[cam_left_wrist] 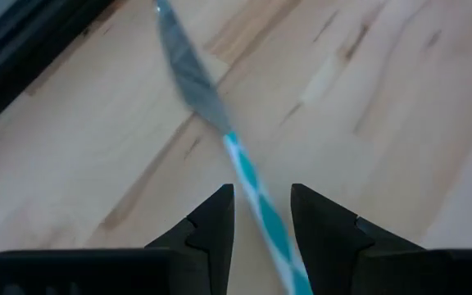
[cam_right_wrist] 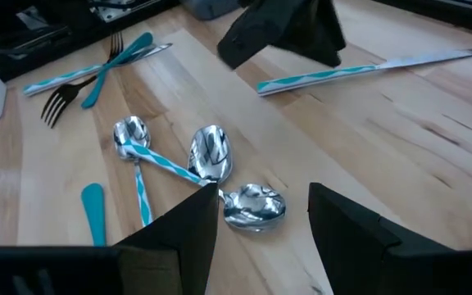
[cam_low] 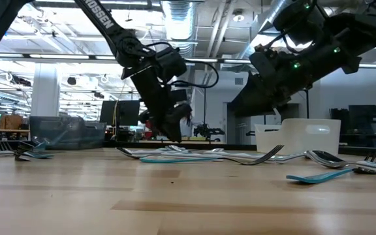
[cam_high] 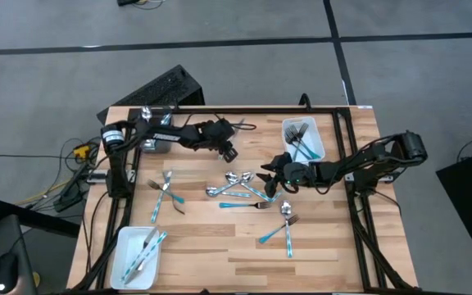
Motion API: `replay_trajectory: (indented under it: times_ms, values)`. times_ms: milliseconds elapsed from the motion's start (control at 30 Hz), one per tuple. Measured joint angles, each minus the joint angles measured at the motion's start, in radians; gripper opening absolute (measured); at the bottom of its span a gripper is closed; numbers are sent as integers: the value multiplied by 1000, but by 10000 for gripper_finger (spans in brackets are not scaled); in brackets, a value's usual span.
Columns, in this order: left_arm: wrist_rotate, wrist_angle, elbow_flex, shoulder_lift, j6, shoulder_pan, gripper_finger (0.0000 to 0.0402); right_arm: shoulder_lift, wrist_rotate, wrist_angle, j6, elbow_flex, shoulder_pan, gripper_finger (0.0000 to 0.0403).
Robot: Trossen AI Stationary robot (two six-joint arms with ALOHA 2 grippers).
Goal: Sort silverware by color (type)
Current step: Put the blue light table knife into the bottom white bin
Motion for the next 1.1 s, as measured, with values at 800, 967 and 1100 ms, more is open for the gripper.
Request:
replay_trajectory:
  times_ms: [800, 967, 1100]
  values:
    - [54, 10, -12, 0, 15, 13, 94, 0, 3, 68, -2, 0, -21, 211]
    - [56, 20, -11, 15, 16, 13, 89, 0, 3, 115, -2, 0, -21, 211]
    - [58, 35, -10, 66, 14, 13, 82, 1, 11, 145, -2, 0, -21, 211]
